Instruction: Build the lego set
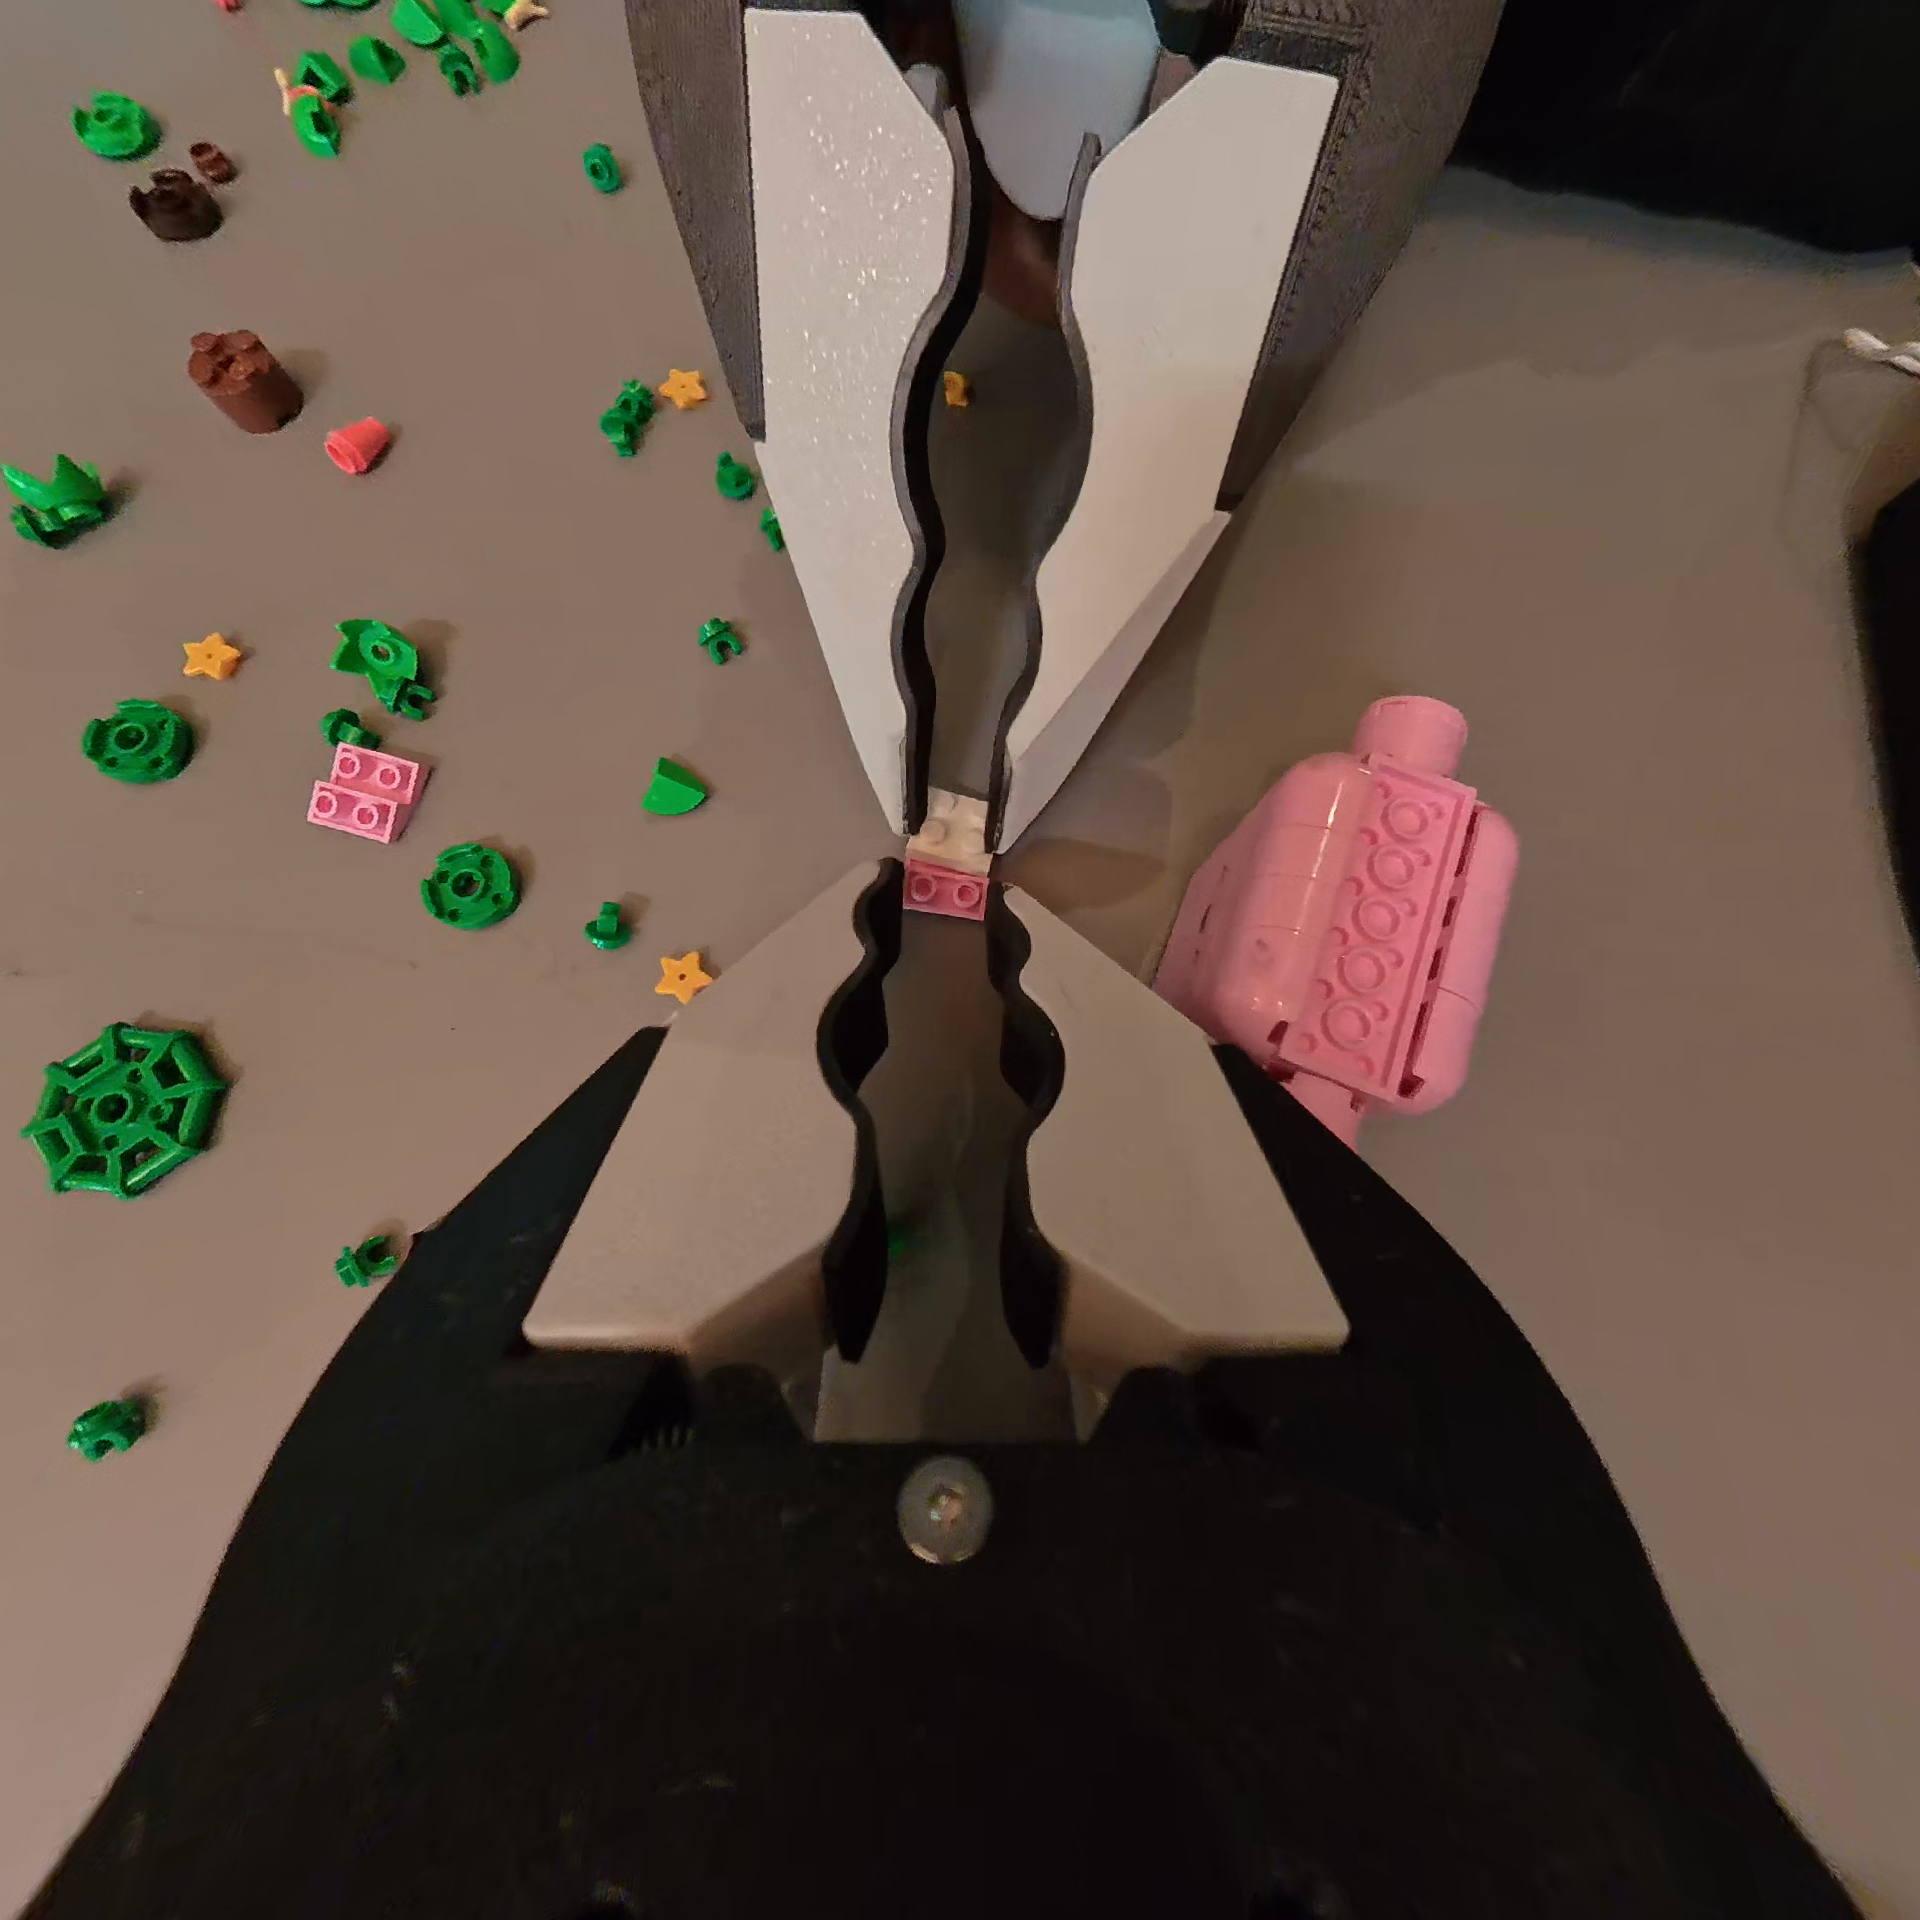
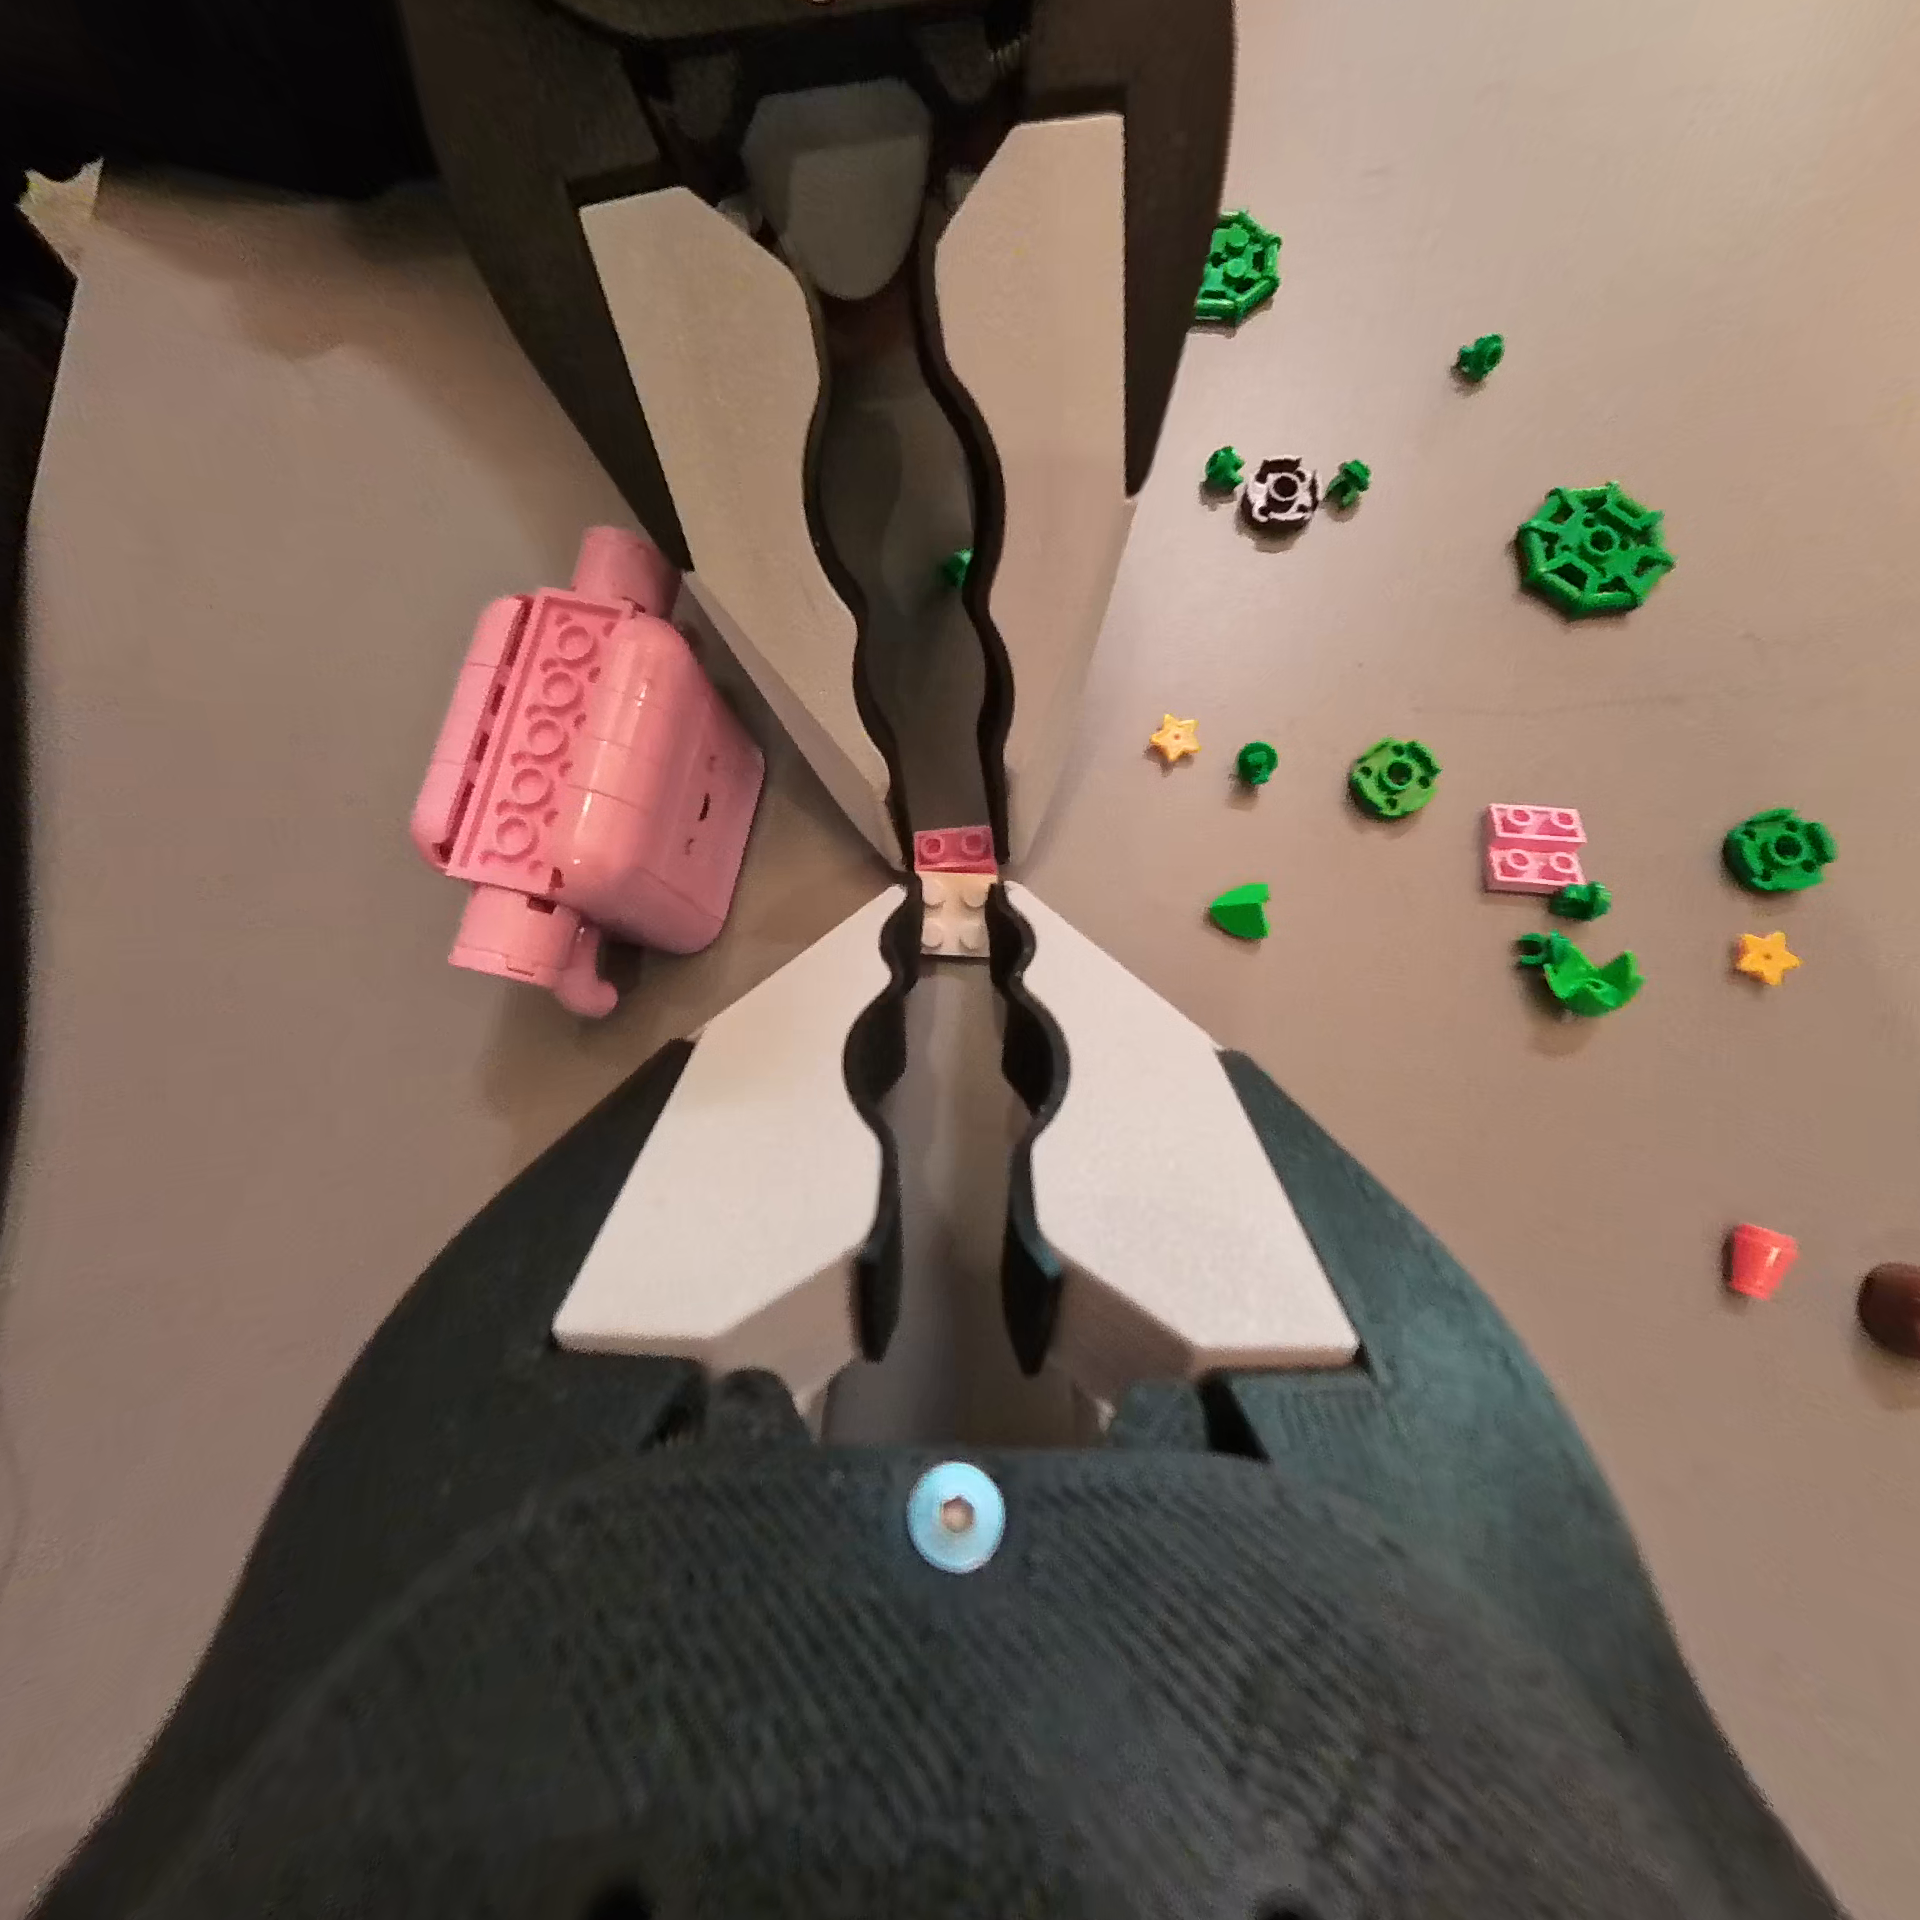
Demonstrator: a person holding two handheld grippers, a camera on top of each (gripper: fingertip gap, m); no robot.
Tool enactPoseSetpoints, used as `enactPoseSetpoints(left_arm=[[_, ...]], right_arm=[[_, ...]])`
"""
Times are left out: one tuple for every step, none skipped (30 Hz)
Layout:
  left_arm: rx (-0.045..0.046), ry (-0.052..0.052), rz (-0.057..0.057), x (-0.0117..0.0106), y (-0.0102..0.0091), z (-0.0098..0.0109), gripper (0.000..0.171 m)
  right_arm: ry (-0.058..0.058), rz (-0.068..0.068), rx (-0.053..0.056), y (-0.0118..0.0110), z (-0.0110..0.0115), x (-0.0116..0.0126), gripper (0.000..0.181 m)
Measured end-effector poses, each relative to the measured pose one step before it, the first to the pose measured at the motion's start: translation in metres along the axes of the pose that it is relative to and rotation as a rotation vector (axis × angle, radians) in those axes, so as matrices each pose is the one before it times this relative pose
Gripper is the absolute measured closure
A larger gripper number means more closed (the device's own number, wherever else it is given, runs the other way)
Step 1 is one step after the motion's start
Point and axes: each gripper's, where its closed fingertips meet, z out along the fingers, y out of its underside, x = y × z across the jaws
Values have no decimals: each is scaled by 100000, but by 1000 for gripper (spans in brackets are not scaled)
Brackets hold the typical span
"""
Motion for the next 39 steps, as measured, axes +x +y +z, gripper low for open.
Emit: enactPoseSetpoints(left_arm=[[-130,592,272,97,12,14,161],[-186,464,320,84,24,21,161],[-238,316,370,77,25,26,161],[1,93,430,55,4,1,161],[52,40,388,51,-11,-2,161],[-39,325,479,87,-1,9,161],[-39,120,416,54,2,5,161],[-32,-47,253,20,9,10,161],[-47,211,254,56,4,2,161],[-16,281,203,47,1,1,161],[-6,240,64,37,-3,4,161],[-4,106,-102,0,2,-3,161],[2,137,-69,10,-3,2,161],[14,144,-5,12,2,-3,161],[-4,41,-16,7,1,0,160],[2,182,-70,17,-3,2,161],[18,427,-68,34,2,-6,161],[0,191,-165,11,-5,3,161],[-2,262,-247,4,4,7,161],[-34,302,-253,5,-5,3,161],[26,389,-319,10,-1,-7,161],[34,327,-335,2,5,0,161],[14,213,-203,8,-4,-1,161],[6,121,-108,-3,-6,3,161],[-1,56,-64,4,4,-5,161],[-5,-17,6,-3,1,0,161],[-9,-18,-27,-1,1,-1,162],[-1,-89,29,-1,3,-1,162],[-7,-291,186,-18,3,1,161],[-51,-778,415,-36,6,7,161],[66,-1957,536,-166,-19,-6,156],[85,-1665,528,-123,1,-16,147],[-241,222,523,121,53,-17,143],[-198,228,-39,78,64,-22,143],[-160,344,-606,34,77,-43,144],[44,631,-900,31,52,-66,146],[54,733,-902,26,66,-84,148],[9,726,-796,14,63,-66,151],[100,586,-597,1,26,-48,157]], right_arm=[[134,-1069,-446,2,-3,-94,171],[33,-701,-428,4,-12,-85,171],[-78,-263,-298,-1,-5,-68,171],[-239,-56,-87,-7,-14,-51,171],[-511,46,230,-31,-26,-64,171],[-674,148,61,-6,-27,-86,171],[-396,67,-22,16,-3,-25,171],[-332,4,-65,18,13,-24,171],[-535,-221,-152,7,16,-56,171],[-488,-411,-234,0,1,-43,171],[-390,-246,-291,-7,8,-17,171],[-448,159,-250,-10,4,2,171],[-592,426,-78,-9,18,-9,171],[-589,416,128,-5,15,-4,171],[-586,436,129,-1,8,1,171],[-634,194,12,-8,11,-22,171],[-678,213,-214,-13,29,-30,171],[-563,387,-577,10,9,4,171],[-530,360,-877,31,21,-5,171],[-391,-45,-1168,57,58,-4,170],[-242,143,-578,-45,22,-1,171],[-137,249,-777,10,-3,4,171],[-174,213,-767,9,10,-4,171],[-291,243,-761,3,11,-1,171],[-262,406,-621,5,13,-3,171],[-133,454,-377,-13,18,2,171],[116,304,-147,-2,7,-2,171],[387,-64,-45,-6,4,-4,171],[479,-244,-28,-4,5,-1,171],[449,-258,107,-27,28,13,171],[359,-214,270,-50,39,-3,171],[240,-86,138,-31,25,-1,171],[198,26,-37,5,2,-2,171],[125,81,33,6,-4,-4,171],[30,148,144,-3,-6,12,171],[-46,261,252,5,-5,0,171],[-63,274,331,5,3,4,171],[-33,139,299,-2,0,-4,171],[-64,87,223,-4,-7,-12,171]])
